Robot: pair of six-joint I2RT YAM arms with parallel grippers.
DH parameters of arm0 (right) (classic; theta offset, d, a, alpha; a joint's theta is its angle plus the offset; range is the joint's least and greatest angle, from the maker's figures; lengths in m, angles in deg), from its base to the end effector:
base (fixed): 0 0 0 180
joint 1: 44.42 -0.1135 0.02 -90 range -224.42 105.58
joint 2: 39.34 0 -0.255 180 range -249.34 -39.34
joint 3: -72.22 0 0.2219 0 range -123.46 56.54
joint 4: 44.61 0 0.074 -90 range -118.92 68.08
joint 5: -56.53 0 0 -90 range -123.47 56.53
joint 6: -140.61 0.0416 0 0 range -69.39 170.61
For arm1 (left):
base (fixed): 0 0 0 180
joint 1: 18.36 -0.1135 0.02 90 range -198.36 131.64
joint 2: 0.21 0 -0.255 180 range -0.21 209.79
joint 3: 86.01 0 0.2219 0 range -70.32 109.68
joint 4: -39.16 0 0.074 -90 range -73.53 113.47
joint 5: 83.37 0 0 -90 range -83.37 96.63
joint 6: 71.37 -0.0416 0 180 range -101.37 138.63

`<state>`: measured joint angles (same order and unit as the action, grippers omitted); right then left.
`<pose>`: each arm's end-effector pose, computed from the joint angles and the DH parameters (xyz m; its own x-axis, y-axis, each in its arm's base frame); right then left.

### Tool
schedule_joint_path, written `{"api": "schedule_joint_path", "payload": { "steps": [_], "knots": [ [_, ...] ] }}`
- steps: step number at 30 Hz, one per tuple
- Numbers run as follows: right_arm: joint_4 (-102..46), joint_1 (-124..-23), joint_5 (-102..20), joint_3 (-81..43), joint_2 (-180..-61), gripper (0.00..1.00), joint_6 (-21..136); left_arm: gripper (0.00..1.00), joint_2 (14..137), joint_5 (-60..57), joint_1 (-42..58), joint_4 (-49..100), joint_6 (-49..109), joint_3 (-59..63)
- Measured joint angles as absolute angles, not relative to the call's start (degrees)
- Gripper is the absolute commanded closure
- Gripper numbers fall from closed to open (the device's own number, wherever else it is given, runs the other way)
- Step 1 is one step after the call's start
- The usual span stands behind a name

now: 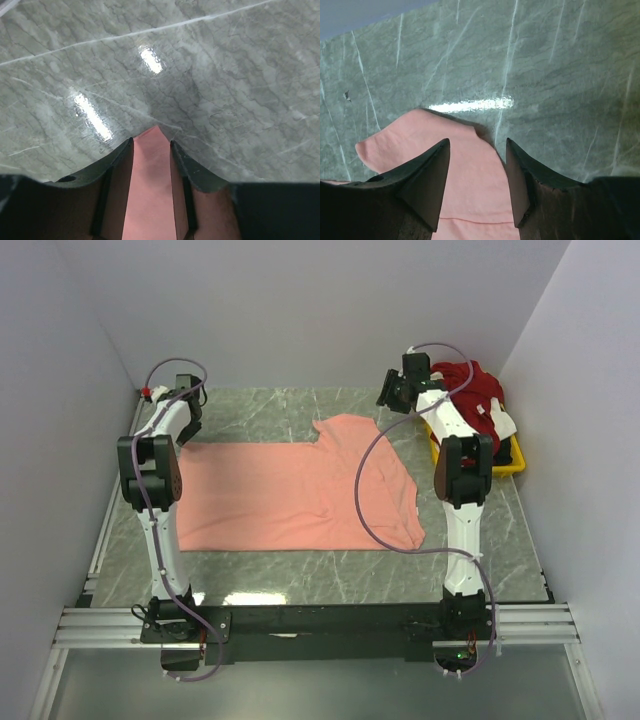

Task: Fold and stack the t-shirts
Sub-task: Fold the tshirt

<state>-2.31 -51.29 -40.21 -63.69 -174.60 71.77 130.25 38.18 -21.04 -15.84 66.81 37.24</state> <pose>0.5049 0.0658 0.2189 -0.6896 0.2780 -0.6687 0.0462 0.9384 0.3425 0.4551 0.0431 0.1828 -0.3779 -0.6535 -0.6558 -0.8476 0.5292 -0.0388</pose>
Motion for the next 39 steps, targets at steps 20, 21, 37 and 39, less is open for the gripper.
{"api": "schedule_joint_path", "payload": {
  "steps": [20,21,37,39],
  "knots": [
    [0.9,-51.3,-41.9,-70.2,-182.7,0.44,75.9,0.94,132.6,36.8,-21.0,-14.8,67.6,37.1],
    [1.0,-51.3,-41.9,-70.4,-183.0,0.44,76.6,0.94,132.6,36.8,-21.0,-14.6,67.6,36.9],
    [1.9,-51.7,-44.8,-72.0,-184.3,0.51,83.9,0.99,131.6,36.2,-21.1,-12.1,67.3,34.9],
    [1.9,-51.7,-45.2,-72.0,-184.3,0.51,84.3,0.99,131.5,36.1,-21.1,-11.8,67.3,34.7]
  ]
}}
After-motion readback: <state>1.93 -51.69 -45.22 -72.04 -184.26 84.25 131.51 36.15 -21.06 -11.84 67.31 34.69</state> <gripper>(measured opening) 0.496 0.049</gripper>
